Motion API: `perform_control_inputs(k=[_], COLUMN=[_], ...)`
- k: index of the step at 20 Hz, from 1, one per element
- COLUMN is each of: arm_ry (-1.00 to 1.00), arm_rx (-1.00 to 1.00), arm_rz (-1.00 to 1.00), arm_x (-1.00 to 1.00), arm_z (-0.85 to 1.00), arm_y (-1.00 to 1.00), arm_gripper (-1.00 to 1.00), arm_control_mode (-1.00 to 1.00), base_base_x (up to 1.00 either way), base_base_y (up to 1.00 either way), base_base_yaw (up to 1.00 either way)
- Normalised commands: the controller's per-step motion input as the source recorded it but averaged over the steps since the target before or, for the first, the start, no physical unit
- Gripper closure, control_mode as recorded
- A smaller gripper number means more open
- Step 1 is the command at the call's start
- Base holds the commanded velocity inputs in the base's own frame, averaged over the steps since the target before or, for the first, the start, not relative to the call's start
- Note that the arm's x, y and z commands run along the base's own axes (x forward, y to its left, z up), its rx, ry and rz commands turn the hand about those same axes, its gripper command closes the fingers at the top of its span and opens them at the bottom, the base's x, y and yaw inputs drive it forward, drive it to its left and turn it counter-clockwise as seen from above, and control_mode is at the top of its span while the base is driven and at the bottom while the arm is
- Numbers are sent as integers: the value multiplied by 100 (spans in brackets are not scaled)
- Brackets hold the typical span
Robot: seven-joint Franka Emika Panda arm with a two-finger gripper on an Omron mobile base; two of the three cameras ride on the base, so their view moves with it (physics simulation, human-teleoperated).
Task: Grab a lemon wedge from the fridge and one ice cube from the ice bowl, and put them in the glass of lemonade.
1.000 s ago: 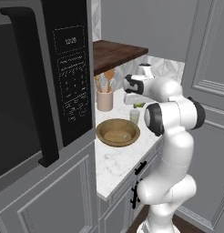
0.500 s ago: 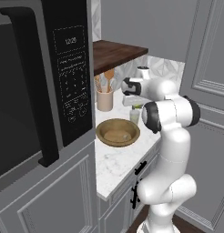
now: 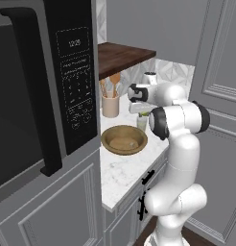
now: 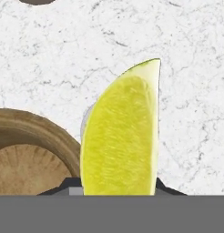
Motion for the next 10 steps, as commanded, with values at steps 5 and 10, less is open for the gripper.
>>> perform_control_inputs(k=[5,10], arm_ry=[0,0], arm_rx=[0,0], arm_rz=[0,0], arm_x=[0,0], arm_z=[0,0], arm_y=[0,0], arm_gripper=[-100,-100], arm_control_mode=[-100,-100], base_base_x=[0,0], base_base_y=[0,0], base_base_yaw=[0,0])
